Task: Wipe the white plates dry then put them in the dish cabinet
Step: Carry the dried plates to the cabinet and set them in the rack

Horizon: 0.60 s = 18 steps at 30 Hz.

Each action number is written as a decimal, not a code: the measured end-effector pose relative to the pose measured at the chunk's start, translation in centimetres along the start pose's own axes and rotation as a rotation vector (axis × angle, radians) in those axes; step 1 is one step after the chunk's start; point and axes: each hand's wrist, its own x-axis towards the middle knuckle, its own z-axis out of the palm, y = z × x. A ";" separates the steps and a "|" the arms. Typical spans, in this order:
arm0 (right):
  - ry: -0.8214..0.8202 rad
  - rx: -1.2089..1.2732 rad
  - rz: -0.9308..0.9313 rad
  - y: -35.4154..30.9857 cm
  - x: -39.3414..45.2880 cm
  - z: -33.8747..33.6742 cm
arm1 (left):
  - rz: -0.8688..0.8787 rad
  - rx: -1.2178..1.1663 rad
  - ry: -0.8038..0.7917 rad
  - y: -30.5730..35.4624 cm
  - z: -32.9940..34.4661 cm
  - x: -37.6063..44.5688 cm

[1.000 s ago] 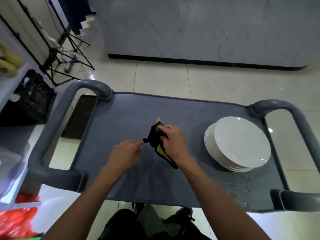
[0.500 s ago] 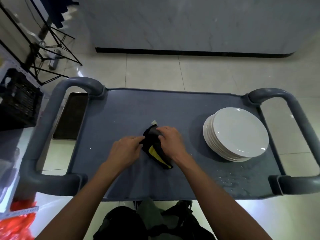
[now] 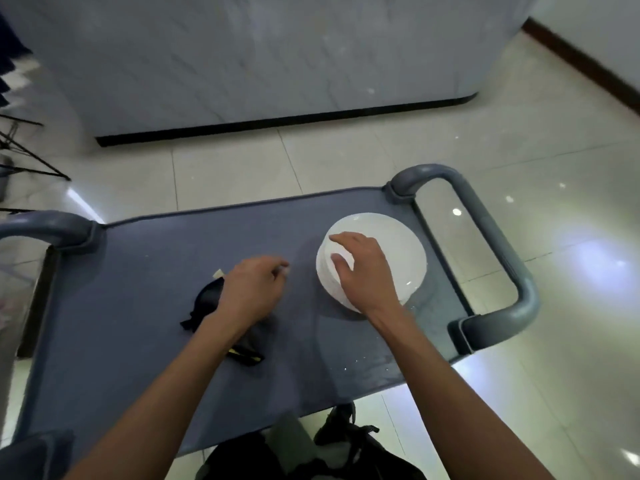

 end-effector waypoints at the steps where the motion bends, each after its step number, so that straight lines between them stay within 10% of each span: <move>1: 0.015 -0.008 0.028 1.1 0.1 -0.9 | 0.007 -0.032 0.004 1.1 0.4 0.6; 18: -0.031 0.114 0.413 12.9 0.7 -5.2 | -0.323 -0.406 -0.057 7.5 7.6 5.5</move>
